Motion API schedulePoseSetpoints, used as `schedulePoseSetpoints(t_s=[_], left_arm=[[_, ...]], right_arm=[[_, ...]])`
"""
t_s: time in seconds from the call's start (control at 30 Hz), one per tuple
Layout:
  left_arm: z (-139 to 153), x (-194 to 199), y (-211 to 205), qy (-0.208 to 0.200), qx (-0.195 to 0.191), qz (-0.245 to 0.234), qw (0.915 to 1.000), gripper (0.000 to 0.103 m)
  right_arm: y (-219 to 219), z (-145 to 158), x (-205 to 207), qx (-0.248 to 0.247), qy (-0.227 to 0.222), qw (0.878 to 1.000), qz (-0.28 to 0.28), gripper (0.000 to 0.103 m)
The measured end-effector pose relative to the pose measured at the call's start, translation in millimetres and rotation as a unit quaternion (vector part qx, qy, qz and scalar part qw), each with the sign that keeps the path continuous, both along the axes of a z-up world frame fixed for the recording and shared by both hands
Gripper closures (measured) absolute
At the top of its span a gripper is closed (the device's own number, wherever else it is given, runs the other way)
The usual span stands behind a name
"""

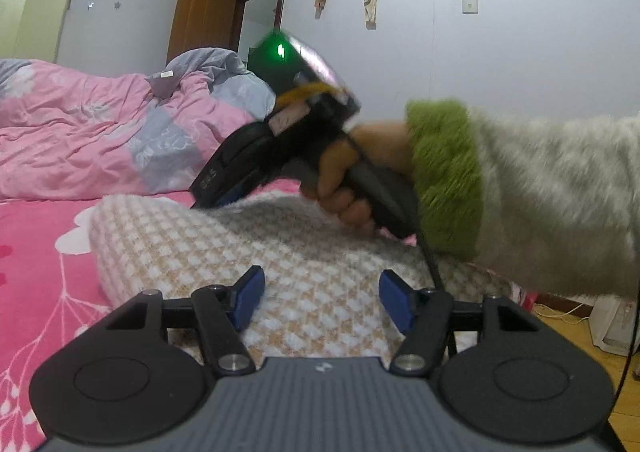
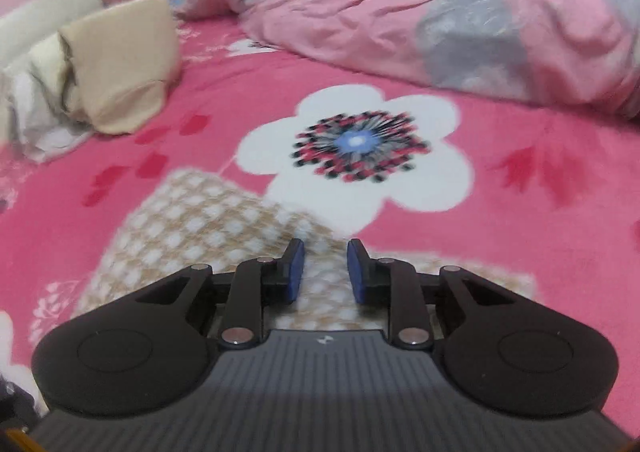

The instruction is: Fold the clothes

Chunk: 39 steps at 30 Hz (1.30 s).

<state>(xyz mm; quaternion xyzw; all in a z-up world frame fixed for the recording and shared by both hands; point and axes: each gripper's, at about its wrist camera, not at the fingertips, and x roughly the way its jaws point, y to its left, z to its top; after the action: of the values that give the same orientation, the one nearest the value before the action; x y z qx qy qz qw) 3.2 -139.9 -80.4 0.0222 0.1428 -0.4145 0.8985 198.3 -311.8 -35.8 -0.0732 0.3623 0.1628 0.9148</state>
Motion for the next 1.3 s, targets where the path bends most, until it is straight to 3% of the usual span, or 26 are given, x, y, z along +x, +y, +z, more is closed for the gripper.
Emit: schedulePoseSetpoints(t_s=[0.07,0.17,0.23,0.33,0.37,0.53,0.63,0.7,0.77,0.8,0.87,0.93,1.07,1.23,1.3], left_arm=[[-1.0,-1.0,1.3,-0.001,-0.003,0.0,1.0,0.039],[-1.7,-0.6,1.7,0.001,-0.008,0.001,1.0,0.039],[-2.4,-0.7,0.9,-0.002,-0.004,0.003,1.0,0.039],[-2.9,5.3,2.2,0.01,-0.006,0.008,0.9999,0.04],[-2.3,5.7,3.6,0.012,-0.011,0.006,0.9998,0.04],[-2.7,1.6,4.6,0.006,-0.012,0.002,0.9999,0.04],[-3.6,2.3,4.6,0.005,-0.013,0.005,0.9999,0.039],[-4.7,3.1,4.0,0.004,-0.008,0.008,0.9999,0.04],[-5.4,3.6,4.0,0.002,-0.006,0.01,0.9999,0.04],[-4.4,3.3,5.2,0.004,-0.009,0.009,0.9999,0.04],[-3.6,2.5,4.7,0.008,-0.008,0.008,0.9999,0.04],[-2.4,-0.3,3.6,0.007,-0.003,0.006,1.0,0.04],[1.0,-1.5,3.7,0.013,0.0,0.007,0.9999,0.04],[2.0,5.2,1.8,0.02,0.008,0.016,0.9996,0.039],[4.3,6.0,2.1,0.024,0.01,0.013,0.9996,0.039]], right_arm=[[6.7,9.9,-4.2,-0.008,-0.011,1.0,0.008,0.083],[11.4,41.3,-17.6,0.06,-0.055,0.996,0.048,0.083],[23.3,43.9,-21.5,0.079,-0.061,0.991,0.088,0.083],[42.9,-18.0,-6.8,0.032,-0.013,0.995,0.089,0.085],[41.0,-20.5,-5.9,0.045,-0.015,0.995,0.086,0.085],[43.9,4.3,-7.2,0.023,-0.004,0.995,0.092,0.085],[47.6,38.6,-9.3,0.058,-0.028,0.992,0.108,0.085],[55.5,34.2,-5.4,0.048,-0.021,0.991,0.126,0.087],[63.8,-13.4,7.2,-0.013,0.016,0.993,0.113,0.087],[59.5,-22.2,8.7,0.007,0.008,0.994,0.107,0.087],[56.6,-15.0,13.6,0.024,0.022,0.995,0.096,0.087],[59.1,-12.5,7.3,0.012,0.008,0.995,0.099,0.087],[56.9,31.5,-14.9,0.019,-0.02,0.995,0.099,0.085],[55.2,2.8,-27.6,-0.009,0.015,0.994,0.106,0.087],[45.1,-6.0,-20.3,0.034,0.023,0.995,0.089,0.087]])
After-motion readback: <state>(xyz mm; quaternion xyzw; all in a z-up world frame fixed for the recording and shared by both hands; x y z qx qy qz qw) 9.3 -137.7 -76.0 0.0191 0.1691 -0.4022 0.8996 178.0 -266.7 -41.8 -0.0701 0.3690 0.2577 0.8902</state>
